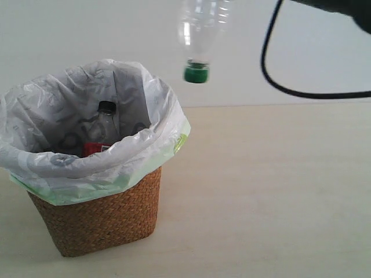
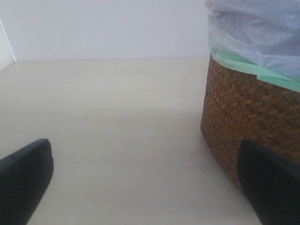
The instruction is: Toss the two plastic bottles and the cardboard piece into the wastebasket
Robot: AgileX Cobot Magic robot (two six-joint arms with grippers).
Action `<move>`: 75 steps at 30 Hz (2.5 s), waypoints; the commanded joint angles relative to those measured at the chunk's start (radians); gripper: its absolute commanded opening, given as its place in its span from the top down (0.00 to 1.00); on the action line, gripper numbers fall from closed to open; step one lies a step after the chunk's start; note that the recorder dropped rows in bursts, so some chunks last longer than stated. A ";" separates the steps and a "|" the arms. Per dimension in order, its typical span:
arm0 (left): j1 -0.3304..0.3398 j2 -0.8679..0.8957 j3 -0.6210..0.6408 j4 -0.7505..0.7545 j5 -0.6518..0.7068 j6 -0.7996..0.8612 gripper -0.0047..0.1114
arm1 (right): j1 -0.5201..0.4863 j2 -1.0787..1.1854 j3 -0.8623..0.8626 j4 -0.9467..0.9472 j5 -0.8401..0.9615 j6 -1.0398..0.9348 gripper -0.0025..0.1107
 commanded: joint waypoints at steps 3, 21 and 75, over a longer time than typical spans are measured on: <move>-0.006 -0.003 -0.004 -0.002 -0.008 -0.009 0.03 | 0.160 0.002 -0.051 -0.012 -0.113 0.028 0.98; -0.006 -0.003 -0.004 -0.002 -0.008 -0.009 0.03 | -0.323 0.002 -0.050 0.070 0.289 -0.231 0.98; -0.006 -0.003 -0.004 -0.002 -0.008 -0.009 0.03 | -0.513 0.111 -0.049 0.080 0.824 -0.040 0.66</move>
